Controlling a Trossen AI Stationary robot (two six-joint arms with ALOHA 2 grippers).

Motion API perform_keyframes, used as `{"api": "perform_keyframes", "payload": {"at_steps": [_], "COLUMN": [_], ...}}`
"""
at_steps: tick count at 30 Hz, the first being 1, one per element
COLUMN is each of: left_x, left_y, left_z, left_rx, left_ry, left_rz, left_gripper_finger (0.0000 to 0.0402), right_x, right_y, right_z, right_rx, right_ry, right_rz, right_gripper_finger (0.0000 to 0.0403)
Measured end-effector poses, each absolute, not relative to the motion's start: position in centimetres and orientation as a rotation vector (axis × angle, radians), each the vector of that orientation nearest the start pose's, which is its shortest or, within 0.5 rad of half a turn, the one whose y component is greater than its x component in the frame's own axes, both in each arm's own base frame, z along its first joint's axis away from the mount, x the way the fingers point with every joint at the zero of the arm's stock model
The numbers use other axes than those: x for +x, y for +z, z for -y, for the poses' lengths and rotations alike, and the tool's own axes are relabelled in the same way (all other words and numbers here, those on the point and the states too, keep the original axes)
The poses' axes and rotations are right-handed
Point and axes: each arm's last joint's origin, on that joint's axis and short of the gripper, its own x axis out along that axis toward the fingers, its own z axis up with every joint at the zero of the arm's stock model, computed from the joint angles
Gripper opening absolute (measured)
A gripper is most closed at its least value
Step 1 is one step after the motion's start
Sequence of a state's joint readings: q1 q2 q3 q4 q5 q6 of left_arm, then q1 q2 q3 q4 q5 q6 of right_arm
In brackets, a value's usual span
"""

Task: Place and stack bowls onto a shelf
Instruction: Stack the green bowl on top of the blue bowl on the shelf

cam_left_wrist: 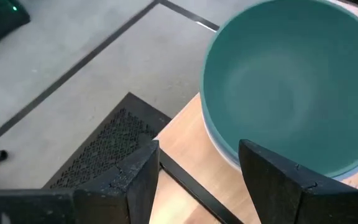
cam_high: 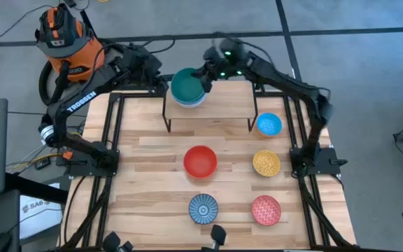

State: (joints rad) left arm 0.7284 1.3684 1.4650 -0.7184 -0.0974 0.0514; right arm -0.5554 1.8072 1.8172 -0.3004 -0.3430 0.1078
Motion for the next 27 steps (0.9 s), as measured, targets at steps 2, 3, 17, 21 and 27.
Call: {"api": "perform_keyframes", "payload": {"at_steps": [2,3,17,21,27], "left_x": [20.6,20.3,22.0,22.2,22.5], "left_y": [38.8,38.8,38.1,37.3,36.7], "left_z": [-18.9,-18.8,-20.3,-21.1,-21.5], "left_rx": [-0.139,-0.127,0.092,0.058,0.042], "left_ry": [0.771,0.763,0.498,0.507,0.509], "left_rz": [-0.606,-0.588,-0.444,-0.468,-0.492], "left_gripper_finger": [0.0206,0.0206,0.0206,0.0206,0.0206], "right_x": [34.8,34.3,34.3,34.7,34.4], "right_y": [39.0,38.3,30.7,30.1,30.8], "right_z": [21.1,21.3,24.2,24.1,23.7], "right_rx": [0.217,0.216,0.244,0.251,0.249], "right_ry": [-0.239,-0.247,-0.236,-0.227,-0.223], "right_rz": [-0.161,-0.133,-0.126,-0.155,-0.148], "right_gripper_finger": [0.0024,0.0024,0.0018,0.0018,0.0019]}}
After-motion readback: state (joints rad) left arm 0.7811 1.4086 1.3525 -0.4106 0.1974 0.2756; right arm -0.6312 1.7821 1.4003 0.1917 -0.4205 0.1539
